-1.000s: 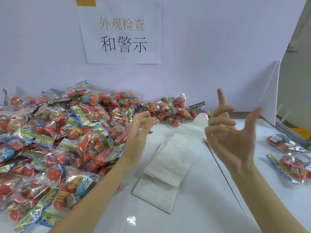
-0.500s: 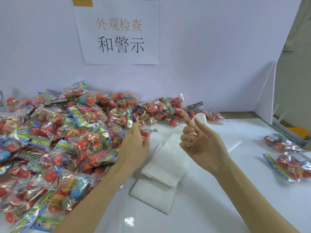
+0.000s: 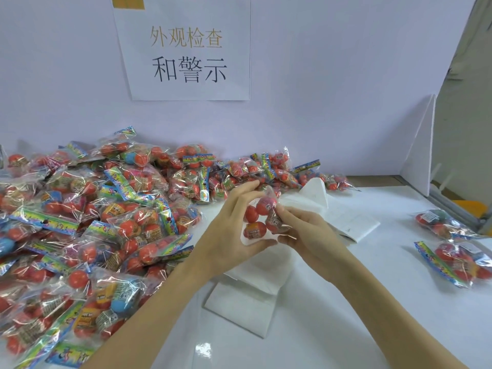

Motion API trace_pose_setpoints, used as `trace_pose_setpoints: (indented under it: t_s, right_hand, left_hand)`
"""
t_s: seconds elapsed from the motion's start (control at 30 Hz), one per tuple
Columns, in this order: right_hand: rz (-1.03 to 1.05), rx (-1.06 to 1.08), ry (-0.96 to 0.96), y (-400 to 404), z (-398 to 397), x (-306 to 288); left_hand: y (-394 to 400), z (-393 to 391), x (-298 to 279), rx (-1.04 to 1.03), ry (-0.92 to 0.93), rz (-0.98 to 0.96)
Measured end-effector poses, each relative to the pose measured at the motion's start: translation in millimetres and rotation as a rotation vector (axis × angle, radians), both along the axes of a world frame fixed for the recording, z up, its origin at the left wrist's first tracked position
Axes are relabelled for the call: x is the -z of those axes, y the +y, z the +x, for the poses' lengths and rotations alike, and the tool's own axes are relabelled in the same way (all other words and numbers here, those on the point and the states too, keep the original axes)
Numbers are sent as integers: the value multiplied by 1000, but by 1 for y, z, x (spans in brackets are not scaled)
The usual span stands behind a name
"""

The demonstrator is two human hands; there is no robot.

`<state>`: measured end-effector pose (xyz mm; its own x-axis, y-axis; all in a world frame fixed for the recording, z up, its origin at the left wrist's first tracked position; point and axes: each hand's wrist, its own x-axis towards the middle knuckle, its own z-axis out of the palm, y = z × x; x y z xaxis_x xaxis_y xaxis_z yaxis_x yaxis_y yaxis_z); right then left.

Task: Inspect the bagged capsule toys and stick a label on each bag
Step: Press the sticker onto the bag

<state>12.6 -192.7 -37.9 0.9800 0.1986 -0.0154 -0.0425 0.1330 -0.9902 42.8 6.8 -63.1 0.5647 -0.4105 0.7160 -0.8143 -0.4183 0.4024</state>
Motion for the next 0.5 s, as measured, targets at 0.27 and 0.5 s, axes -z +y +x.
trace_pose_setpoints:
  t_s: [0.27,0.5]
  right_hand:
    - [48,50,8,-1,1,2]
    - [-149,149,-179,1,1,2]
  left_hand:
    - [3,-2,-10,-81,558,-411]
    - [7,-1,-16,20,691,-497]
